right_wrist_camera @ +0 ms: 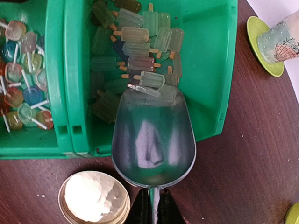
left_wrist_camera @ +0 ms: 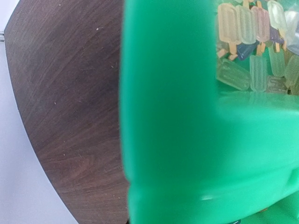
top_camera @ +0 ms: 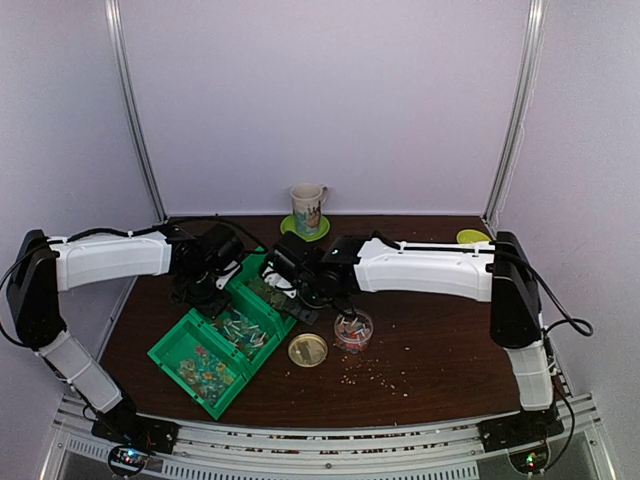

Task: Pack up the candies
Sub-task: Scoop the fake candies from the plate.

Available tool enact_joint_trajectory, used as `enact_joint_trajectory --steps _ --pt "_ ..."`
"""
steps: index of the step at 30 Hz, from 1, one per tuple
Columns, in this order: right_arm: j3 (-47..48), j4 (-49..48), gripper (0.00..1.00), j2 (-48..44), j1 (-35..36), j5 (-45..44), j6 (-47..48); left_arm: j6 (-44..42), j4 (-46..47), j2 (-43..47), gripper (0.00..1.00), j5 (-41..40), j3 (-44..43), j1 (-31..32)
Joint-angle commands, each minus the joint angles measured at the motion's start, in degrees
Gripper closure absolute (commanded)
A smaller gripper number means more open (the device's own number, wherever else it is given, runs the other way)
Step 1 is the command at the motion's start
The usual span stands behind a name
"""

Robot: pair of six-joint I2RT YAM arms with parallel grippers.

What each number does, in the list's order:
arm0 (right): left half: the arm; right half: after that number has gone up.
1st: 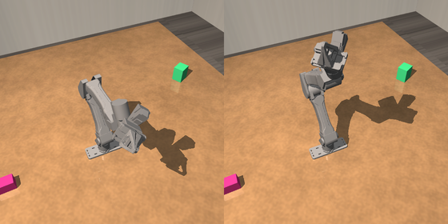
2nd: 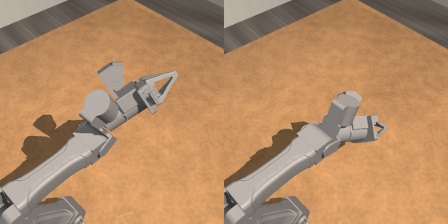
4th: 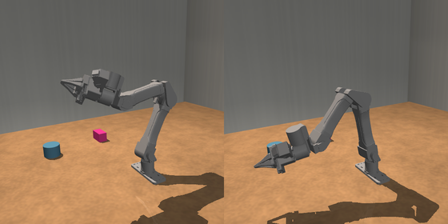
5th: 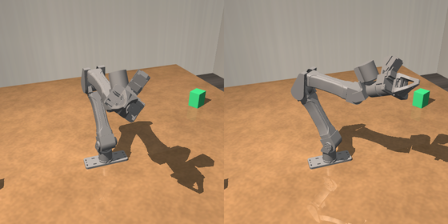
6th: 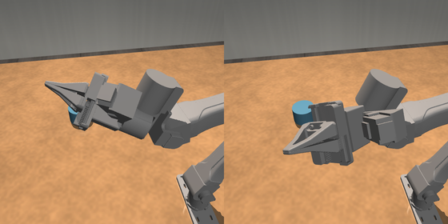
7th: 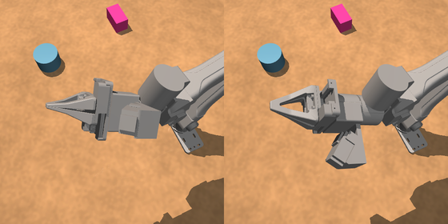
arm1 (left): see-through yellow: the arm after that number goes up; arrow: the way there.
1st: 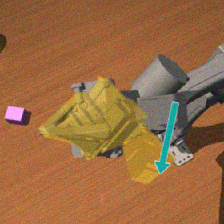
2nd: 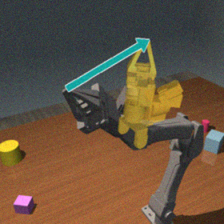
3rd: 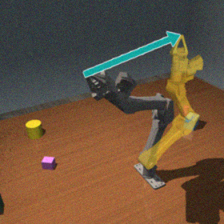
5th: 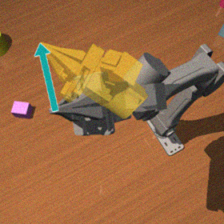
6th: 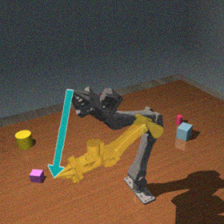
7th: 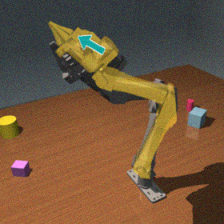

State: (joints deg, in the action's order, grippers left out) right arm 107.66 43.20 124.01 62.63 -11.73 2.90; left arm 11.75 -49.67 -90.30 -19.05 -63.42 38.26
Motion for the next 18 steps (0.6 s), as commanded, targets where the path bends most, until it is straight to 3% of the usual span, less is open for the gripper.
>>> enact_joint_trajectory --steps 1,9,13,18 --pt "-1.4 -5.4 1.00 1.4 -0.6 1.8 -7.7 -0.5 10.3 3.6 1.00 8.4 -1.2 1.5" --pt "0.9 -4.0 1.00 5.3 -0.7 2.0 -12.4 -0.6 10.5 3.8 1.00 9.1 -1.0 1.5" --pt "-2.4 -7.4 1.00 4.5 -0.7 5.5 -6.4 -1.1 11.2 4.5 1.00 10.0 -0.6 1.5" --pt "-7.5 -9.3 1.00 2.7 -0.6 2.9 4.6 -2.0 11.7 5.1 1.00 12.4 -0.4 1.5"
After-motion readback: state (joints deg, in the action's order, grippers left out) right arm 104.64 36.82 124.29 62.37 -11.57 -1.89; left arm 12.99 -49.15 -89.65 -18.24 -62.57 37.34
